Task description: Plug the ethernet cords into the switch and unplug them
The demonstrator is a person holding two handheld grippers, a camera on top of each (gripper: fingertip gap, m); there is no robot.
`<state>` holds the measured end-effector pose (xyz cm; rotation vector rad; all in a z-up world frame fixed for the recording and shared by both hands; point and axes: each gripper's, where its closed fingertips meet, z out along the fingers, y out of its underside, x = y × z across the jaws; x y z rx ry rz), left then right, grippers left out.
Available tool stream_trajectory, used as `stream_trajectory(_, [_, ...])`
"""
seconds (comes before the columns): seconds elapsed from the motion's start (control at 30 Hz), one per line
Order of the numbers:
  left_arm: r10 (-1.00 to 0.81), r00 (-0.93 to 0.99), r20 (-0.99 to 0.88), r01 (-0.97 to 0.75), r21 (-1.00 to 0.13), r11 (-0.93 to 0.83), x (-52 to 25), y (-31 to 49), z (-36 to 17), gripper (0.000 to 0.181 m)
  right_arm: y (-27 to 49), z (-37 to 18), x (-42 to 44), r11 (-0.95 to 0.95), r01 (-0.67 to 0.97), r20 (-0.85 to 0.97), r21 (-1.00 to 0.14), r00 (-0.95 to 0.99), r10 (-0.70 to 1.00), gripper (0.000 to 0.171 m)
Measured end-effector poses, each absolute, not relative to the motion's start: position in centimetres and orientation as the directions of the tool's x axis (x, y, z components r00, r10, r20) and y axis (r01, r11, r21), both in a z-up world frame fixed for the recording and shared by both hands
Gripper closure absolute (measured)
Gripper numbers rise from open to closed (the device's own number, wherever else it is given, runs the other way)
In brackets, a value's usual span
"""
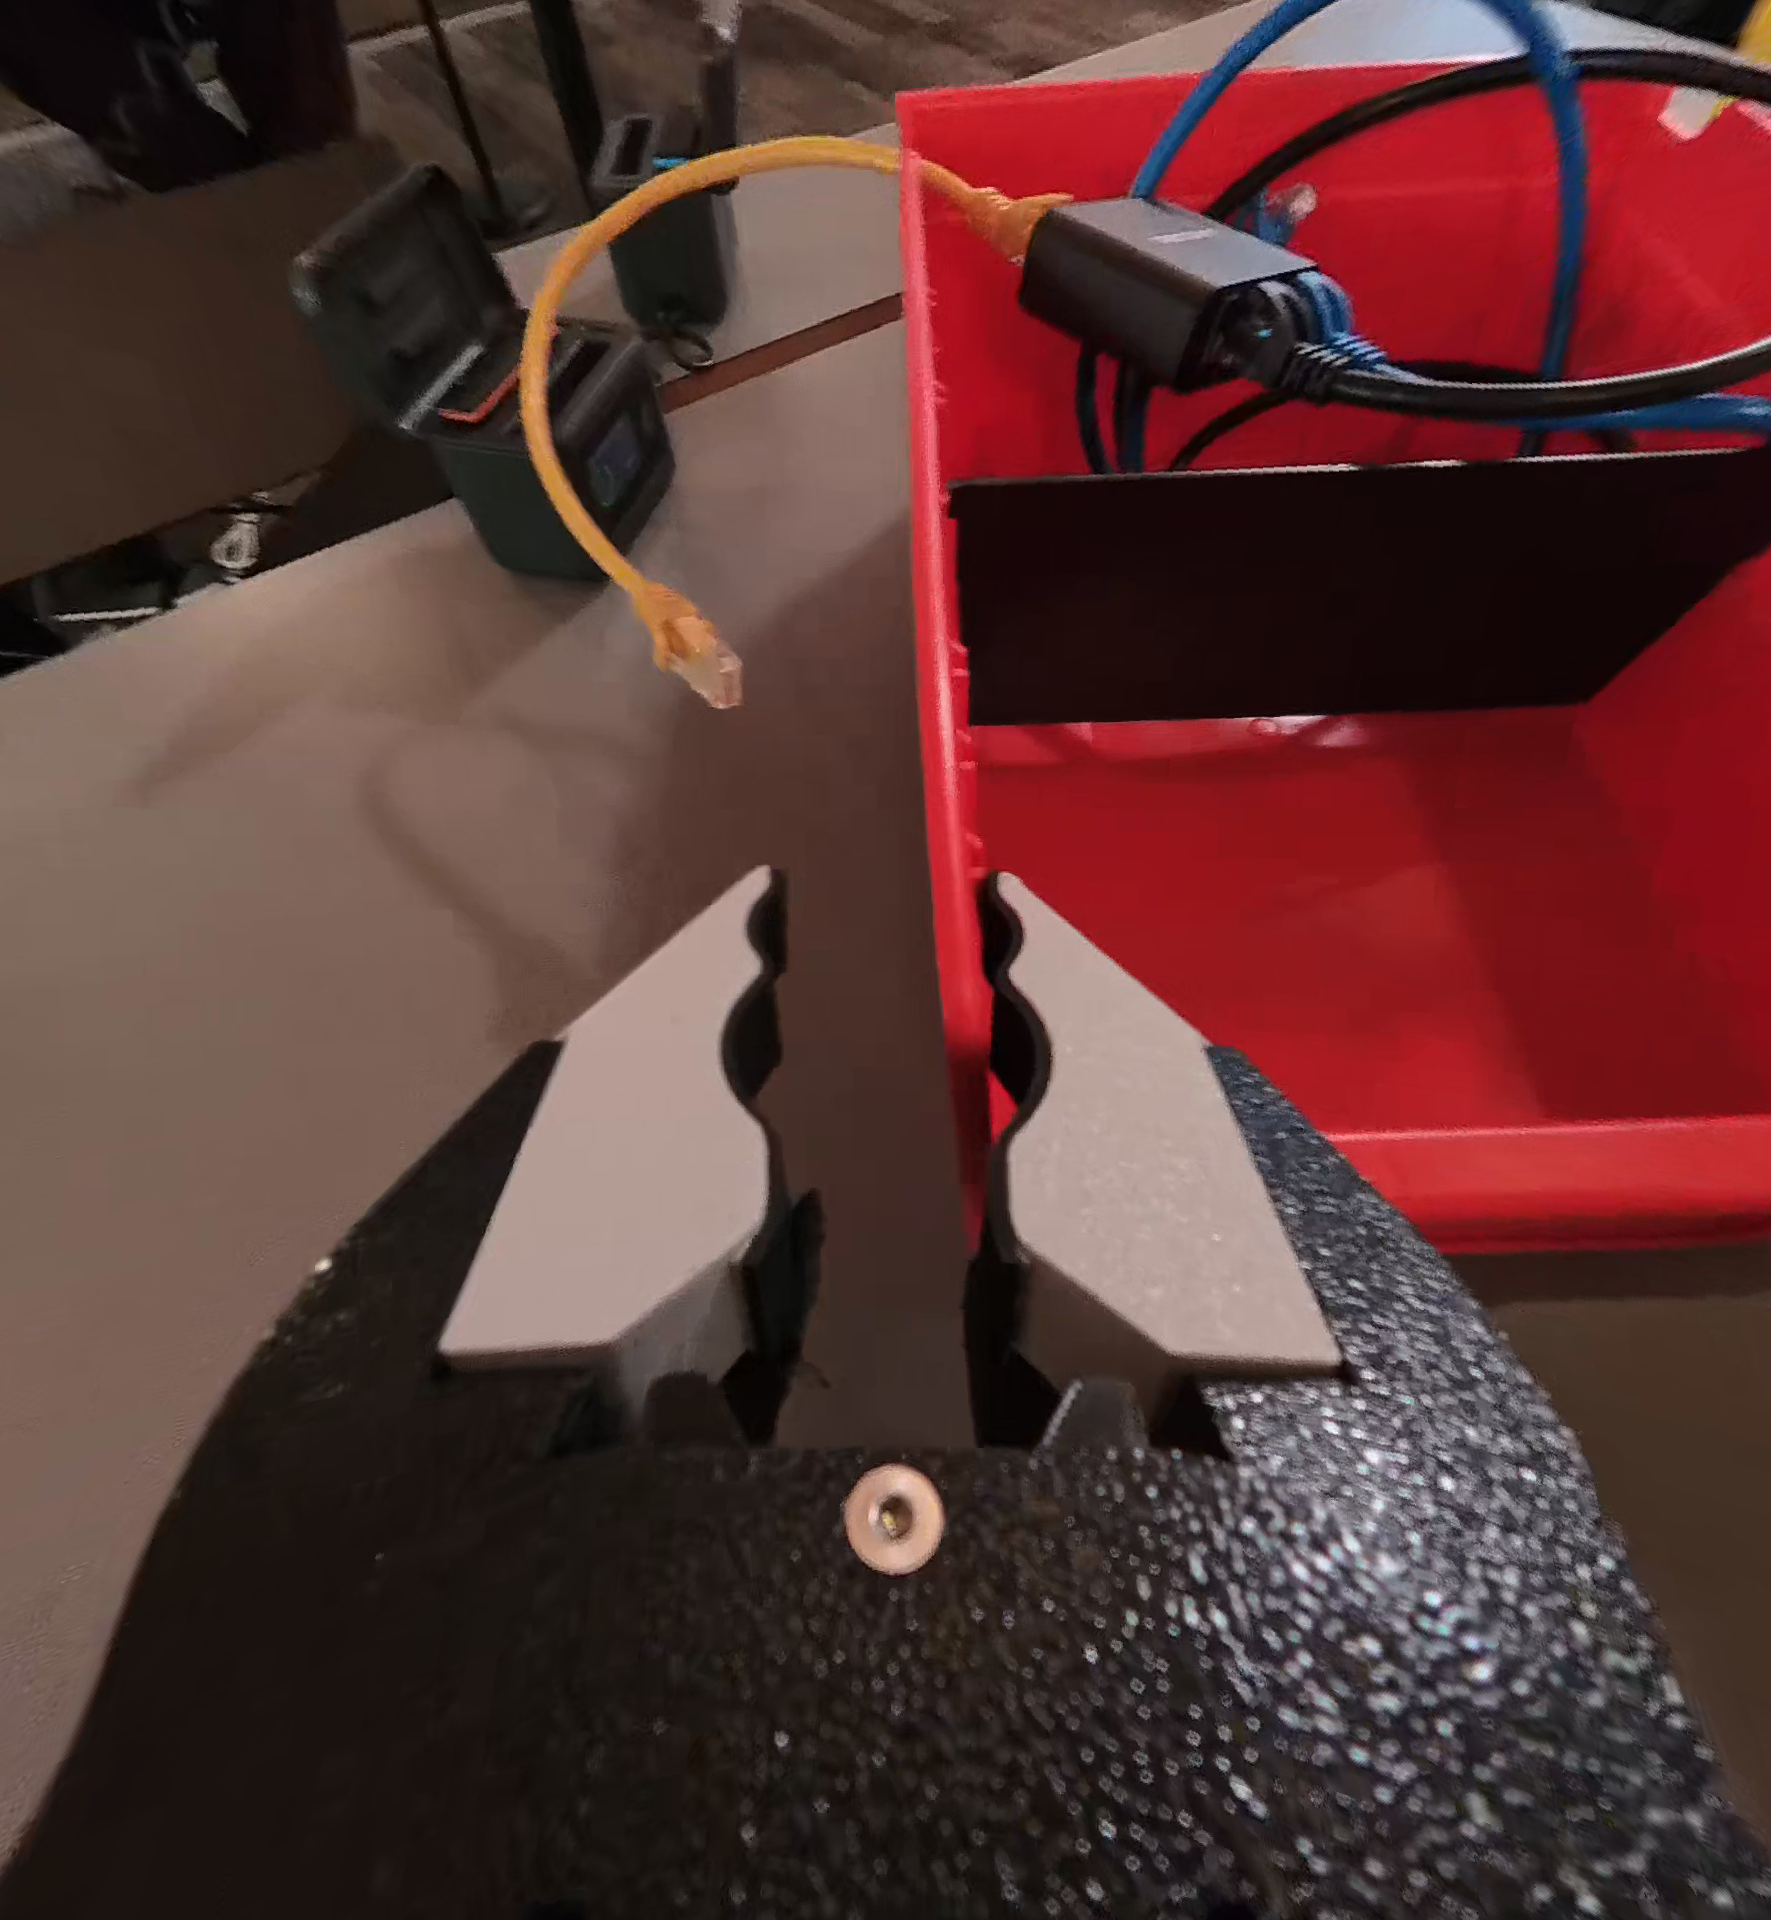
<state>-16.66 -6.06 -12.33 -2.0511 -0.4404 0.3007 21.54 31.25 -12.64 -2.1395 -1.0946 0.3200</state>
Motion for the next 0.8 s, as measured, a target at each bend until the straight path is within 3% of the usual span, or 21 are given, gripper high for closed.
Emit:
stream_trajectory(0.07, [0.363, 0.932, 0.009, 0.187, -0.869, -0.458, -15.6, -5.4, -12.5, 0.173, 32.1, -12.6, 22.5, -0.381, 0.626, 0.135, -0.680, 0.618, 0.775, 0.145])
stream_trajectory(0.1, [0.364, 0.931, 0.019, 0.197, -0.867, -0.458, -15.4, -5.3, -12.5, 0.178, 32.4, -12.5, 22.8, -0.372, 0.631, 0.146, -0.681, 0.615, 0.775, 0.147])
stream_trajectory(0.33, [0.434, 0.901, -0.014, 0.213, -0.857, -0.469, -14.7, -8.2, -12.2, 0.178, 32.8, -12.6, 23.8, -0.350, 0.596, 0.085, -0.723, 0.579, 0.811, 0.154])
stream_trajectory(0.8, [0.744, 0.667, -0.051, 0.394, -0.823, -0.409, -16.0, -26.6, -11.8, 0.177, 36.5, -12.3, 23.4, -0.302, 0.583, 0.155, -0.754, 0.605, 0.781, 0.165])
